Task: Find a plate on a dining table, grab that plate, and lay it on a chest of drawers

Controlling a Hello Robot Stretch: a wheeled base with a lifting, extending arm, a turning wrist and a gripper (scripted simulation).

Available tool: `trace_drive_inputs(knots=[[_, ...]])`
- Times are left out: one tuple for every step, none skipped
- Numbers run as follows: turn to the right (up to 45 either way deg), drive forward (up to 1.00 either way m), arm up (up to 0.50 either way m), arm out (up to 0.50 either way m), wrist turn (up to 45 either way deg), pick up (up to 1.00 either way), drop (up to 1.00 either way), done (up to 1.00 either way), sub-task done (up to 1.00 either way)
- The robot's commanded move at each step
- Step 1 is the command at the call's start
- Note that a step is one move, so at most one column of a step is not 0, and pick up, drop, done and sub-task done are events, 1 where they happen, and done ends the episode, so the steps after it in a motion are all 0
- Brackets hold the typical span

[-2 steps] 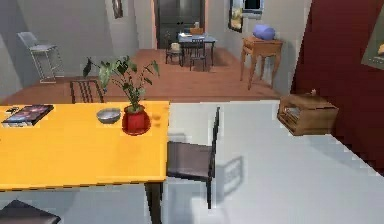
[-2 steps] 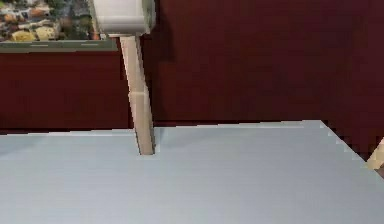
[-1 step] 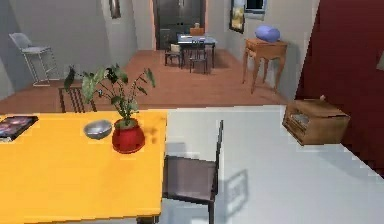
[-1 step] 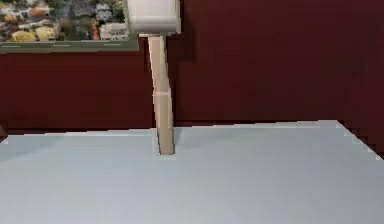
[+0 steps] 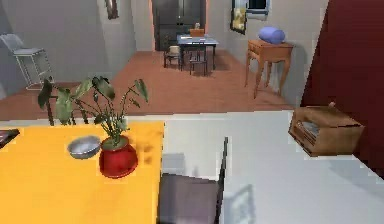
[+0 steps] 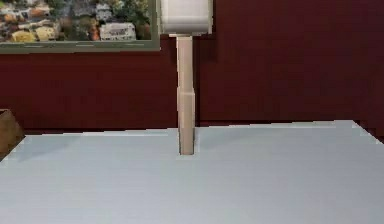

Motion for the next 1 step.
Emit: trace_drive_inputs(knots=[[45.0,0.0,0.0,0.0,0.0,0.0,0.0,0.0,0.0]])
